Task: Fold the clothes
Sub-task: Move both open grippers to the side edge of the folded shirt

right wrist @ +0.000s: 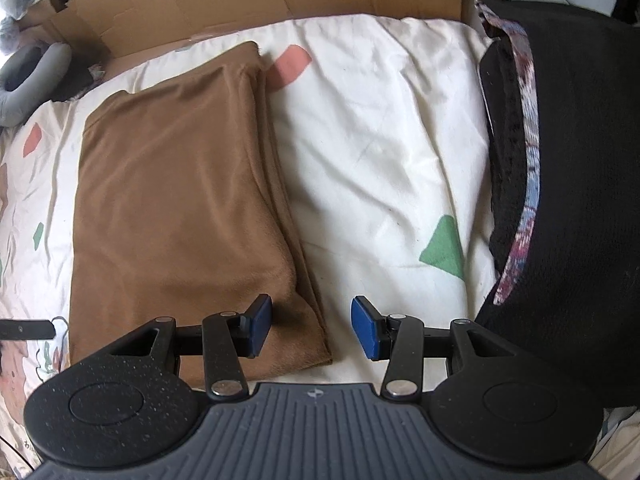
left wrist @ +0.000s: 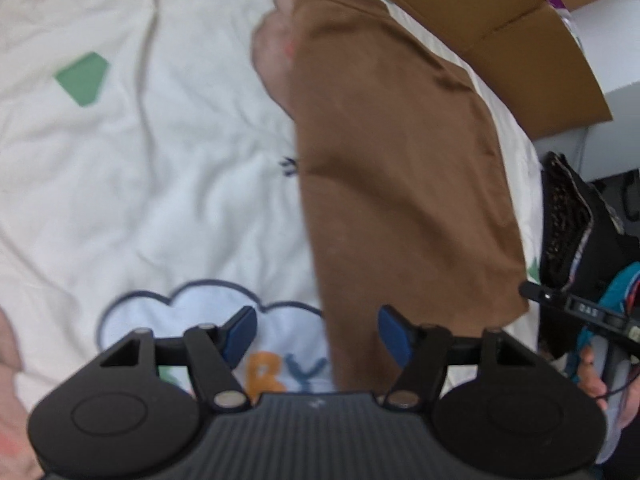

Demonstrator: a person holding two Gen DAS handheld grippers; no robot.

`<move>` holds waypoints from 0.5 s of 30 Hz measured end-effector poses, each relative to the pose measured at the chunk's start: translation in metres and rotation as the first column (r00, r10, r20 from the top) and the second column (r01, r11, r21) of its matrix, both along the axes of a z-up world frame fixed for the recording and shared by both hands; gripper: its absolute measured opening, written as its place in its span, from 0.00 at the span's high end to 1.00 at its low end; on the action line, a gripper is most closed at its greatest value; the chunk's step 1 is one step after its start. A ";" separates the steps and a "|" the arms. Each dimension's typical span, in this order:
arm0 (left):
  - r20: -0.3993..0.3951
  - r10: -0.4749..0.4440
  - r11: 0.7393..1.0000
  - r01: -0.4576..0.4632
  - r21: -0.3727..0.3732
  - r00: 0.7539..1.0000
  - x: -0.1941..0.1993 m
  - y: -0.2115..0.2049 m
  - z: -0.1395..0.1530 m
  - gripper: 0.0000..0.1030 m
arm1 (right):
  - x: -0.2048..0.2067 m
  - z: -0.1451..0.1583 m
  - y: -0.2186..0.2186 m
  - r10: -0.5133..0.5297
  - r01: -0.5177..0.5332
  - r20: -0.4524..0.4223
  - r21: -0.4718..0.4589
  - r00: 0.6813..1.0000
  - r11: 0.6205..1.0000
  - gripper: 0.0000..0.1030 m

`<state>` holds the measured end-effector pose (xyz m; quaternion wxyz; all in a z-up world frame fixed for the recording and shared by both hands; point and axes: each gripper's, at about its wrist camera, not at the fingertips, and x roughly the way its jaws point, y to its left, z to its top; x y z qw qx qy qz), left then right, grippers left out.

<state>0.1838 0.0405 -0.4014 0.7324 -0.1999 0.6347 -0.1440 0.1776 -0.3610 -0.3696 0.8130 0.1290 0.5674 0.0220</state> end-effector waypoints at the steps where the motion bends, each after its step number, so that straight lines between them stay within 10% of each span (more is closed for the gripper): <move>1: -0.011 -0.001 1.000 0.001 -0.011 1.000 0.000 -0.002 -0.003 0.35 | 0.000 -0.002 -0.001 -0.003 0.003 -0.001 0.006 1.000 1.000 0.51; 10: -0.063 0.011 0.997 -0.016 -0.080 0.998 -0.005 -0.016 -0.025 0.35 | 0.006 -0.016 -0.004 -0.002 0.002 -0.016 0.051 1.000 0.999 0.51; 15: -0.128 -0.009 0.991 -0.009 -0.136 0.992 -0.013 -0.019 -0.031 0.72 | 0.004 -0.022 -0.001 0.017 -0.016 -0.013 0.044 1.000 0.999 0.51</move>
